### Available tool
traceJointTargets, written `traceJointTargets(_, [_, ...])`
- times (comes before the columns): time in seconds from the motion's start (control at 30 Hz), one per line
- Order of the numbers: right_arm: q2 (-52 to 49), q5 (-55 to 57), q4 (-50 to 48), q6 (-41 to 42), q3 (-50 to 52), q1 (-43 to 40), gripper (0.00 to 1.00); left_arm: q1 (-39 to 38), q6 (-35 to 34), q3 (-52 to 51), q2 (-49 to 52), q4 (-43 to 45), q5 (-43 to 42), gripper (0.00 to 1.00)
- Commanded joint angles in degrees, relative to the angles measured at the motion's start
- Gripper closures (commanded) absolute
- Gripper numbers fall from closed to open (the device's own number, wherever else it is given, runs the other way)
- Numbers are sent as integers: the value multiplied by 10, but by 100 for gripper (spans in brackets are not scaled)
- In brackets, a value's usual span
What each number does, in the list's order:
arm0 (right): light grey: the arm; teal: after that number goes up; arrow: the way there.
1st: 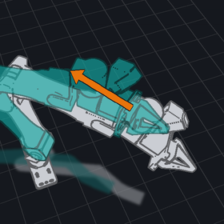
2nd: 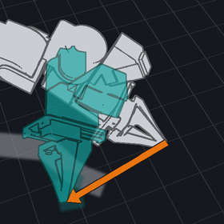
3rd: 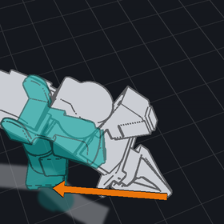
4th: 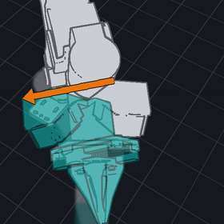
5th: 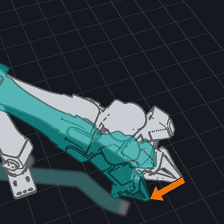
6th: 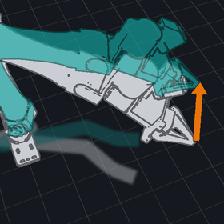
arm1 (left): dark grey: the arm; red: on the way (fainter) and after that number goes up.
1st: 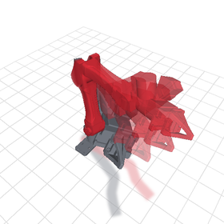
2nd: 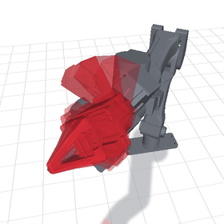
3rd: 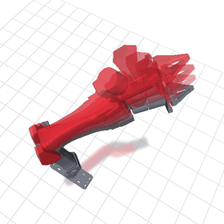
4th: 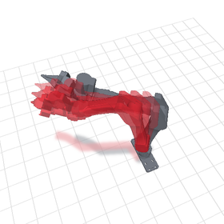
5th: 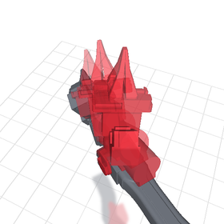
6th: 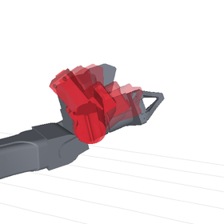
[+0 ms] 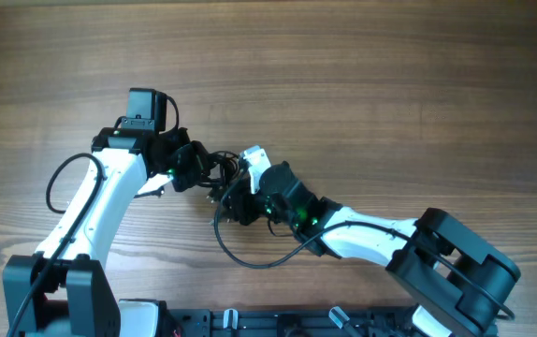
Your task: Untangle cables
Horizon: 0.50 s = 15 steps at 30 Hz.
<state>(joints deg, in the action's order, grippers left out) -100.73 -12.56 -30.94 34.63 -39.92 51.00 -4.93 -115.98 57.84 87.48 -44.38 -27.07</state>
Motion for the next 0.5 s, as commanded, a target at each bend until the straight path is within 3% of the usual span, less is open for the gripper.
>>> traceJointTargets(0.0, [-23, 8, -5, 22, -13, 5, 63, -2, -90, 9, -3, -2, -36, 96])
traceJointTargets(0.07, [-31, 3, -21, 33, -14, 5, 88, -2, -90, 9, -3, -2, -40, 96])
traceJointTargets(0.1, [-31, 0, -21, 33, -14, 5, 95, -2, -90, 9, -3, -2, -40, 96])
traceJointTargets(0.23, [3, -80, 19, 29, -14, -20, 96, 16, -90, 9, -3, -3, 4, 96])
traceJointTargets(0.33, [105, -117, 149, 17, -14, -74, 96, 54, -90, 9, -3, -3, 35, 96])
traceJointTargets(0.47, [289, -115, 313, -79, -13, -132, 96, 109, -90, 9, -3, -2, 50, 96])
